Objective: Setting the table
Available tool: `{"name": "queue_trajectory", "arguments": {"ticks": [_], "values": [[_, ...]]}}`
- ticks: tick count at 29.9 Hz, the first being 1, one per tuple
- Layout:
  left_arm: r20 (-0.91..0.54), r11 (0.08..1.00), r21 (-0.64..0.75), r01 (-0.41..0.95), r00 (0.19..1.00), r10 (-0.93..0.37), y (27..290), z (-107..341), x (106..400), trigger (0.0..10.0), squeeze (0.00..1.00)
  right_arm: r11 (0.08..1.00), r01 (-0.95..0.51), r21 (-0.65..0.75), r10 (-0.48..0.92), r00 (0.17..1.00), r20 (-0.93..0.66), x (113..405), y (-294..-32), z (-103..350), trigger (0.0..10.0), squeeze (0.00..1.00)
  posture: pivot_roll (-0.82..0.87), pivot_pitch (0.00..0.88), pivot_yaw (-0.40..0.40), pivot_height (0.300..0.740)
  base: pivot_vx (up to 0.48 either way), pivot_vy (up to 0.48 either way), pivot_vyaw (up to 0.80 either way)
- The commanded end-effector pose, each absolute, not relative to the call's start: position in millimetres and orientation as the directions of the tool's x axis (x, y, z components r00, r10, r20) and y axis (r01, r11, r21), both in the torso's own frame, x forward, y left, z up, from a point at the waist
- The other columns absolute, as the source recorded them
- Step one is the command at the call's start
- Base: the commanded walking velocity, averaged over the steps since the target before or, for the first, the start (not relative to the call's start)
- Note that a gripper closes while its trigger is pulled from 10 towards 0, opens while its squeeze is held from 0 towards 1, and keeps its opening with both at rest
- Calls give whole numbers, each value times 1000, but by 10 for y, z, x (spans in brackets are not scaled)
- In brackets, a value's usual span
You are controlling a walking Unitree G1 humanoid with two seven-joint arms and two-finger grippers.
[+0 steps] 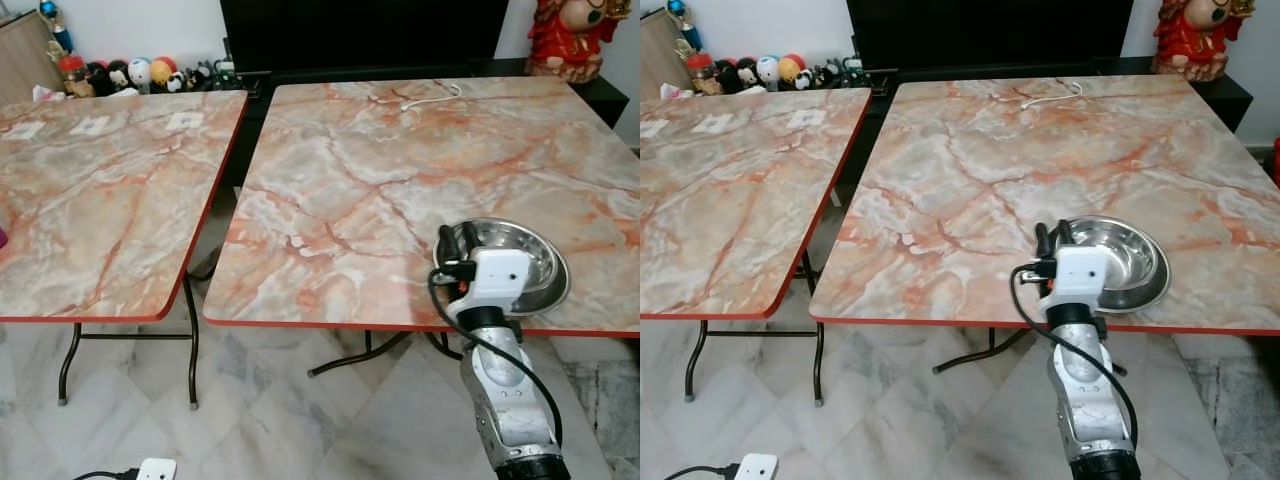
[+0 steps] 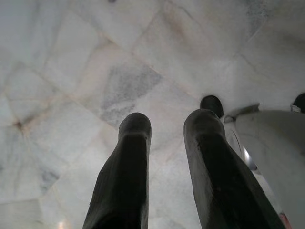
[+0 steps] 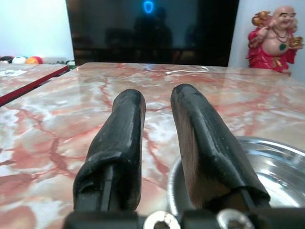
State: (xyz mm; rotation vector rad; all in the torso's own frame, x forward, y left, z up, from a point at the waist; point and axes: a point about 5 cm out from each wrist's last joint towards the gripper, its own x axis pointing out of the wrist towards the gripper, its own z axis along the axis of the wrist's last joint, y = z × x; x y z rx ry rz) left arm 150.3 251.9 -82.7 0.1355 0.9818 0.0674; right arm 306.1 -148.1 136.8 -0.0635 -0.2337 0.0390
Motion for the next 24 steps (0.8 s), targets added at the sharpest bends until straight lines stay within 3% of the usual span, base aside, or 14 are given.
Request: {"name": "queue_trajectory", "arguments": {"ticks": [1, 24], "values": [[-834, 989, 149, -19, 535, 136, 2562, -844, 1434, 10000, 0, 998, -50, -49, 61, 965, 254, 3094, -1383, 1460, 10000, 0, -81, 33, 43, 740, 0, 480, 0], [-837, 989, 145, -13, 531, 130, 2531, -862, 1408, 10000, 0, 992, -116, 46, 104, 973, 206, 3138, -1117, 1396, 10000, 0, -74, 0, 27, 740, 0, 480, 0]]}}
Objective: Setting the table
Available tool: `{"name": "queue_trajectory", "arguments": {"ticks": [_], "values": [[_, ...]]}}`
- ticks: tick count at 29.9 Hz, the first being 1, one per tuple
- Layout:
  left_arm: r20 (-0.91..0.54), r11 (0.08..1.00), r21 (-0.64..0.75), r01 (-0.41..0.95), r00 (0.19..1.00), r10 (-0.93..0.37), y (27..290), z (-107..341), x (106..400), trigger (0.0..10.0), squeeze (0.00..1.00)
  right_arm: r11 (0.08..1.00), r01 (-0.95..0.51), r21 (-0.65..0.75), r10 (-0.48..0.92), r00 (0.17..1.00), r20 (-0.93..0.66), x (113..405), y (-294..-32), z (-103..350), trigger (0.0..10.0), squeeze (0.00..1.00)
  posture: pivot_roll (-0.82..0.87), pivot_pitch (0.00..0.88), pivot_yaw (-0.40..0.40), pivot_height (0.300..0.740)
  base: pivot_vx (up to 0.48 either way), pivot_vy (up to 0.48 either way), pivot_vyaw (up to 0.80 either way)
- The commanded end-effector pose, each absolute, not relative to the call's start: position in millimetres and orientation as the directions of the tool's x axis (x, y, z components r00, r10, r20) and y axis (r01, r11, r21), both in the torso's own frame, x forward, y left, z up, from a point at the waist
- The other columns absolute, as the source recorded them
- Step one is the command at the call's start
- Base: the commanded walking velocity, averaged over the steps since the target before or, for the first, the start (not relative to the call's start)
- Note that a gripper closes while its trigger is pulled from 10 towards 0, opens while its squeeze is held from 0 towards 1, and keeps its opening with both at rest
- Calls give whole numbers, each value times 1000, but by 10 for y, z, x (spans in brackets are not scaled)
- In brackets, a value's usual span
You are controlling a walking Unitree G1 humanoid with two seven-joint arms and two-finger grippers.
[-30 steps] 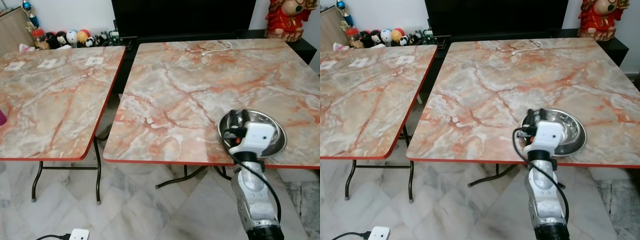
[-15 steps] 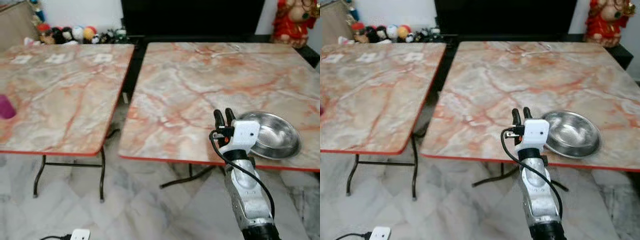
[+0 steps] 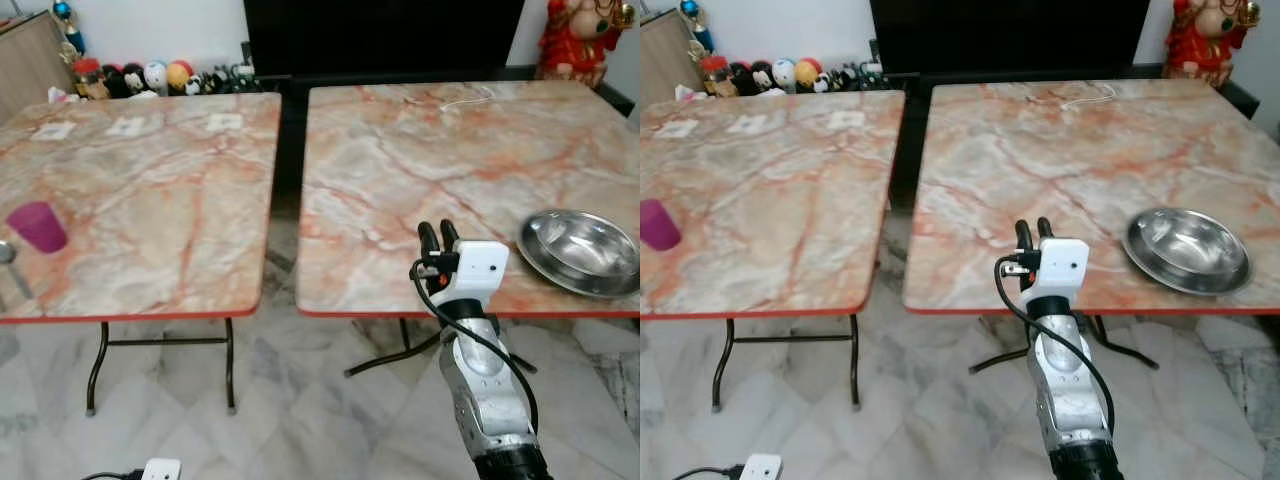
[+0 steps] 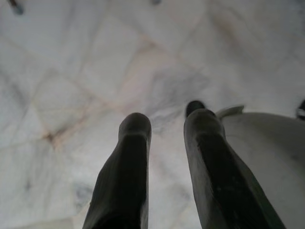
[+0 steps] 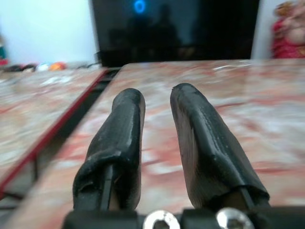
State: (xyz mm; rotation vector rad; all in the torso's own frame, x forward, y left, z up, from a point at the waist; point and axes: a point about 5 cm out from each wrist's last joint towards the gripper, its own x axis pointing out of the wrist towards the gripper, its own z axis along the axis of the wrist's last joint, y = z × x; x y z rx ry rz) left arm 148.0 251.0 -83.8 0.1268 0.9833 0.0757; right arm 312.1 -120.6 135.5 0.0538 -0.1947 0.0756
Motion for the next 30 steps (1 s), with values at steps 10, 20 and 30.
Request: {"name": "queue_trajectory", "arguments": {"ticks": [10, 20, 30], "values": [[-837, 990, 141, -17, 532, 129, 2524, -865, 1402, 10000, 0, 992, -119, 41, 110, 979, 173, 3149, -1091, 1343, 10000, 0, -72, 0, 22, 740, 0, 480, 0], [-833, 990, 140, -33, 536, 136, 2539, -855, 1421, 10000, 0, 996, -73, 59, 63, 984, 167, 3195, -1155, 1352, 10000, 0, -73, 20, 35, 740, 0, 480, 0], [-831, 989, 140, -39, 539, 139, 2544, -849, 1432, 10000, 0, 995, -72, 67, 60, 985, 159, 3206, -1136, 1330, 10000, 0, -65, 23, 36, 740, 0, 480, 0]]}}
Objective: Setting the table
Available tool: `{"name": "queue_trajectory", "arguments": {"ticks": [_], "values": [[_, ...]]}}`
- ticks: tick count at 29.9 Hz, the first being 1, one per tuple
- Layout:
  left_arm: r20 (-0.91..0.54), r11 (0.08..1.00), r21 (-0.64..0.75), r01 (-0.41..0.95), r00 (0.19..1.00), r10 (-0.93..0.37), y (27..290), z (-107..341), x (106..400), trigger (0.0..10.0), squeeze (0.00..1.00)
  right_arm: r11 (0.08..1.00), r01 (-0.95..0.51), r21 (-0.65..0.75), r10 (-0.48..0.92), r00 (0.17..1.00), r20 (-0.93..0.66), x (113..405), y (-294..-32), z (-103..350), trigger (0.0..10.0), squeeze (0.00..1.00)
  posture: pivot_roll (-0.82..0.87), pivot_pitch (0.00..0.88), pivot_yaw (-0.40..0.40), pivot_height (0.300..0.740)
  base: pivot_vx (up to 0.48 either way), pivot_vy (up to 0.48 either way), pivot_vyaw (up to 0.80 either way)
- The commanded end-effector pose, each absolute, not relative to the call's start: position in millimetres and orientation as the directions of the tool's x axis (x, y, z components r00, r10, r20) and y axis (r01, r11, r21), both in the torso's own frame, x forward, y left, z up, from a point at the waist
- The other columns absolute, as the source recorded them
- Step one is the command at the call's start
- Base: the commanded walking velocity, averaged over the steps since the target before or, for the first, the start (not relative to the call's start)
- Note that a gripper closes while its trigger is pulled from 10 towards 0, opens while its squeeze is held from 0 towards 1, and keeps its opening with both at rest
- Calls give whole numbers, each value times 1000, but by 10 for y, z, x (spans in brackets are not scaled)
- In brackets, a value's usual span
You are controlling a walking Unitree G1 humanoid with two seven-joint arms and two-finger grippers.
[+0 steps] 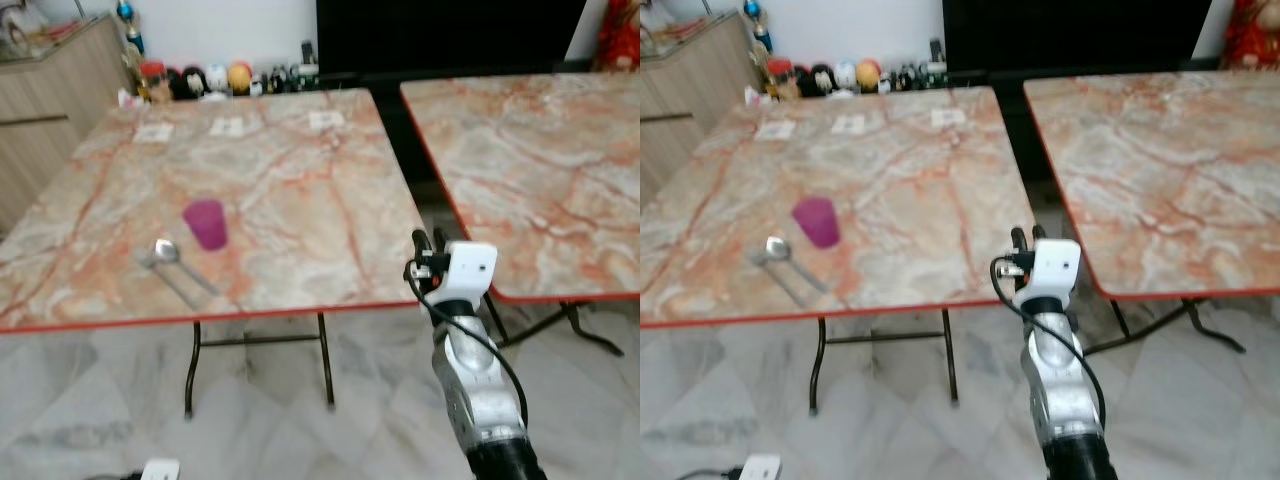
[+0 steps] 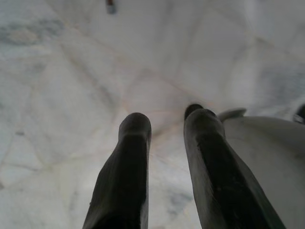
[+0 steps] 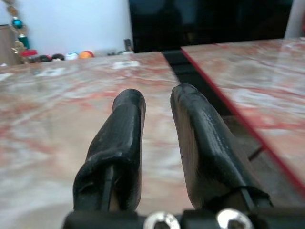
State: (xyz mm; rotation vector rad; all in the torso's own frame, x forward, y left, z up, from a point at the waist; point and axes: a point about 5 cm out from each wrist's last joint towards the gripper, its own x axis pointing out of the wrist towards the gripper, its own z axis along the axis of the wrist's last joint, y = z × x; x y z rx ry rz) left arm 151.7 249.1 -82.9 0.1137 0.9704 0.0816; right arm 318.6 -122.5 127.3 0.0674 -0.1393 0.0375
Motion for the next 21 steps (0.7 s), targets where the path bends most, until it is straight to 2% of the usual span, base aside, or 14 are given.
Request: {"name": "queue_trajectory", "arguments": {"ticks": [1, 8, 18, 21], "values": [[-830, 989, 140, -40, 540, 139, 2544, -849, 1434, 10000, 0, 995, -72, 69, 61, 986, 156, 3210, -1130, 1325, 10000, 0, -64, 26, 37, 740, 0, 480, 0], [-830, 990, 138, -41, 540, 138, 2537, -850, 1436, 10000, 0, 981, -49, 186, 34, 996, 87, 3199, -1132, 1213, 10000, 0, -66, 27, 39, 740, 0, 480, 0], [-828, 989, 139, -43, 543, 139, 2541, -847, 1440, 10000, 0, 975, -74, 209, 64, 996, 54, 3193, -1105, 1165, 10000, 0, -71, 29, 42, 740, 0, 468, 0], [-827, 989, 142, -38, 544, 140, 2543, -845, 1440, 10000, 0, 974, -74, 215, 63, 996, 56, 3197, -1093, 1175, 10000, 0, -68, 29, 42, 740, 0, 0, 0]]}}
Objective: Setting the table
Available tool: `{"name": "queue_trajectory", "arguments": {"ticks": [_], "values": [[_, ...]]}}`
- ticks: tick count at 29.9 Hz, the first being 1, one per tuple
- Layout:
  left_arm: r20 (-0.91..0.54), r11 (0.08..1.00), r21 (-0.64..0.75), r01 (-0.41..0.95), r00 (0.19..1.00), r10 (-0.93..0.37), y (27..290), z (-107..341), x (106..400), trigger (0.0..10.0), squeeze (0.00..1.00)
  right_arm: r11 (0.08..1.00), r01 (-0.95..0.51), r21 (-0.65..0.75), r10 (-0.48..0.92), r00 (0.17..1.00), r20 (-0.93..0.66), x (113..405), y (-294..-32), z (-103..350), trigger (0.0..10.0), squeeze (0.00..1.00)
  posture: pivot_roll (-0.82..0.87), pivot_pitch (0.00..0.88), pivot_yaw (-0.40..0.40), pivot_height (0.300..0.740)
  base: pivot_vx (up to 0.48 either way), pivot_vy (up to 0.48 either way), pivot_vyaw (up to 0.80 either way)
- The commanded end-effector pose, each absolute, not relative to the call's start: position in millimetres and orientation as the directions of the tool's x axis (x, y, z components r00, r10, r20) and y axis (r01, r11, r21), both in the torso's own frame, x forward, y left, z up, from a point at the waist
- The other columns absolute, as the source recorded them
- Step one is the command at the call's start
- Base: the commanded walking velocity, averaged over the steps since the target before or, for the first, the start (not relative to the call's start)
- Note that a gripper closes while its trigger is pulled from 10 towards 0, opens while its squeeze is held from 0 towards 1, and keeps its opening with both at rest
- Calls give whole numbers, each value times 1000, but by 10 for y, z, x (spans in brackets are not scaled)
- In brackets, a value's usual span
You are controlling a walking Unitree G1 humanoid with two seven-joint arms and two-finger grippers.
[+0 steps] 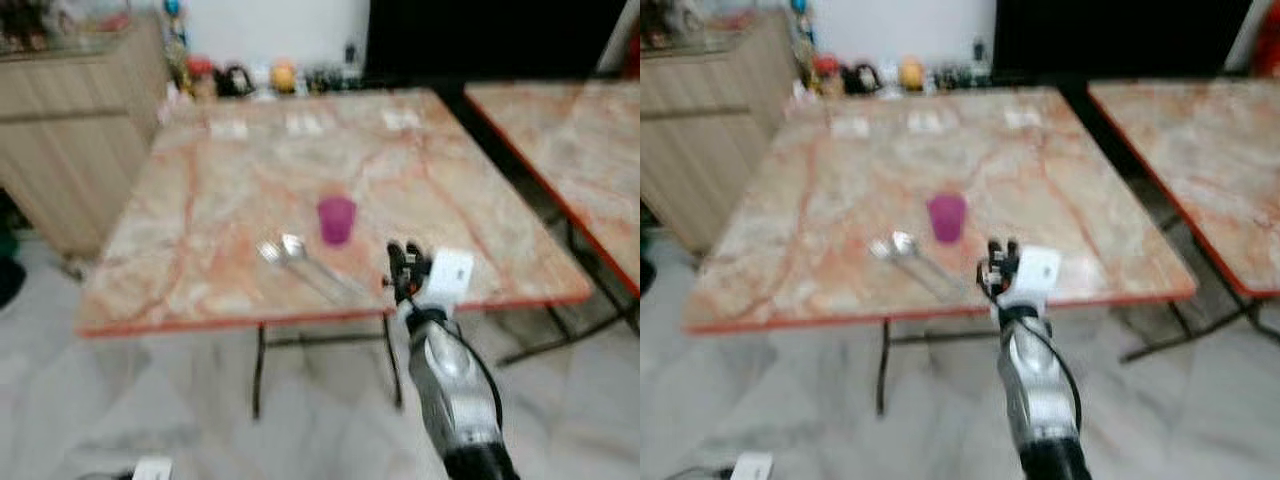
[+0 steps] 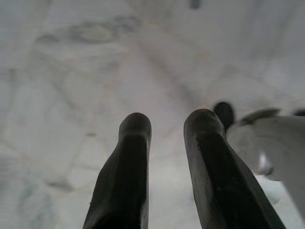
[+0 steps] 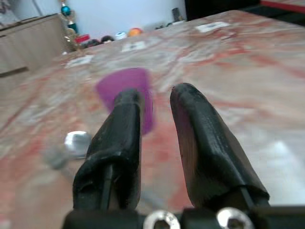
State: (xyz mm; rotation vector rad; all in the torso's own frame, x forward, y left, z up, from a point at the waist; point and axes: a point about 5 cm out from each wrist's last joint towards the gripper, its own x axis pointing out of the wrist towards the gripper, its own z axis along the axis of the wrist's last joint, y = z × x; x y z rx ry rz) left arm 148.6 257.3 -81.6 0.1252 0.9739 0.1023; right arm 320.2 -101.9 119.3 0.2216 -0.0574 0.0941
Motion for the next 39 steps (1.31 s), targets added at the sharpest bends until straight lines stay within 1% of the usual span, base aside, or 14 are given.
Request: {"name": "queue_trajectory", "arguments": {"ticks": [1, 9, 14, 24, 27, 33, 39], "values": [[-827, 989, 143, -37, 544, 140, 2543, -845, 1440, 10000, 0, 973, -73, 220, 62, 997, 55, 3199, -1088, 1177, 10000, 0, -69, 31, 44, 740, 0, 0, 0], [-827, 989, 143, -37, 544, 140, 2543, -845, 1440, 10000, 0, 973, -73, 220, 62, 997, 55, 3199, -1088, 1177, 10000, 0, -69, 31, 44, 740, 0, 0, 0], [-826, 990, 136, -34, 548, 133, 2546, -842, 1443, 10000, 0, 974, -87, 209, 75, 995, 65, 3191, -1077, 1188, 10000, 0, -66, 30, 46, 740, 0, 0, 800], [-826, 991, 132, -36, 549, 130, 2547, -842, 1441, 10000, 0, 975, -15, 220, 5, 999, 48, 3195, -1212, 1157, 10000, 0, -63, 31, 45, 740, 0, 0, 756], [-826, 991, 129, -36, 548, 127, 2544, -843, 1440, 10000, 0, 971, 11, 240, -21, 999, 39, 3197, -1259, 1146, 10000, 0, -63, 32, 43, 740, 0, 0, 0], [-826, 992, 123, -36, 550, 123, 2535, -844, 1442, 10000, 0, 970, 63, 236, -69, 997, 18, 3202, -1351, 1118, 10000, 0, -61, 31, 40, 740, 0, 0, 0], [-826, 992, 121, -35, 551, 120, 2529, -845, 1443, 10000, 0, 968, 69, 241, -74, 997, 10, 3191, -1364, 1101, 10000, 0, -61, 30, 37, 740, 0, 0, 0]]}}
